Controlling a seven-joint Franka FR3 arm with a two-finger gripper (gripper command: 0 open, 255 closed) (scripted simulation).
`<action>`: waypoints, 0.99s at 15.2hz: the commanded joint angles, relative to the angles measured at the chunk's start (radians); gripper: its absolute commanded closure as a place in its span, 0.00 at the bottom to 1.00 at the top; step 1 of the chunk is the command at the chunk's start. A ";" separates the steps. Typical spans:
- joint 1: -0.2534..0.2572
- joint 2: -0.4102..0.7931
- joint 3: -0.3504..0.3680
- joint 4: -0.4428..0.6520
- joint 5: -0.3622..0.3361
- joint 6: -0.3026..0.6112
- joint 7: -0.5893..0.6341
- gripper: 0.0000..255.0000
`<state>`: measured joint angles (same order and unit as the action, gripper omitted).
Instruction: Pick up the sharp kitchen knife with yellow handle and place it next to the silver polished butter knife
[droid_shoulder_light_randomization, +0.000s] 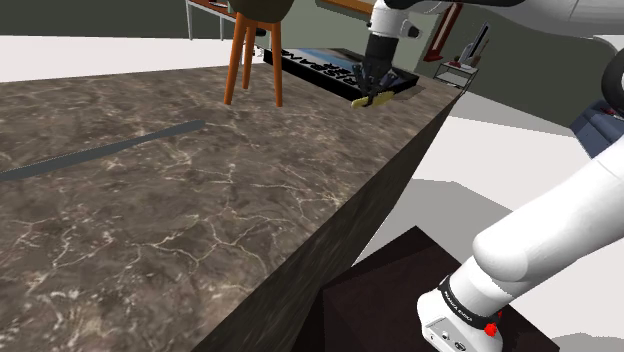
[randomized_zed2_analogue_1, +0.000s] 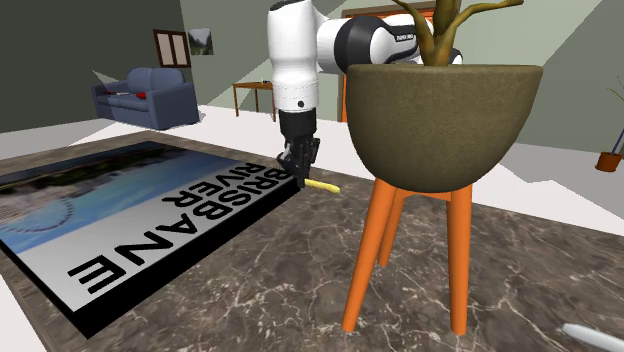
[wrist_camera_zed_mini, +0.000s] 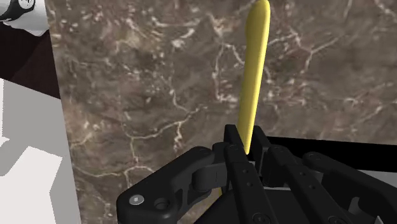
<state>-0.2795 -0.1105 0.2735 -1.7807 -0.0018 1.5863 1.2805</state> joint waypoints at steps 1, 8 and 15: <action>-0.003 0.002 -0.002 0.022 -0.005 -0.087 0.001 1.00; -0.003 0.024 -0.001 0.142 -0.011 -0.185 0.003 1.00; 0.000 0.060 0.004 0.280 -0.020 -0.289 0.008 1.00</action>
<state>-0.2798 -0.0534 0.2771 -1.5184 -0.0209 1.3130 1.2885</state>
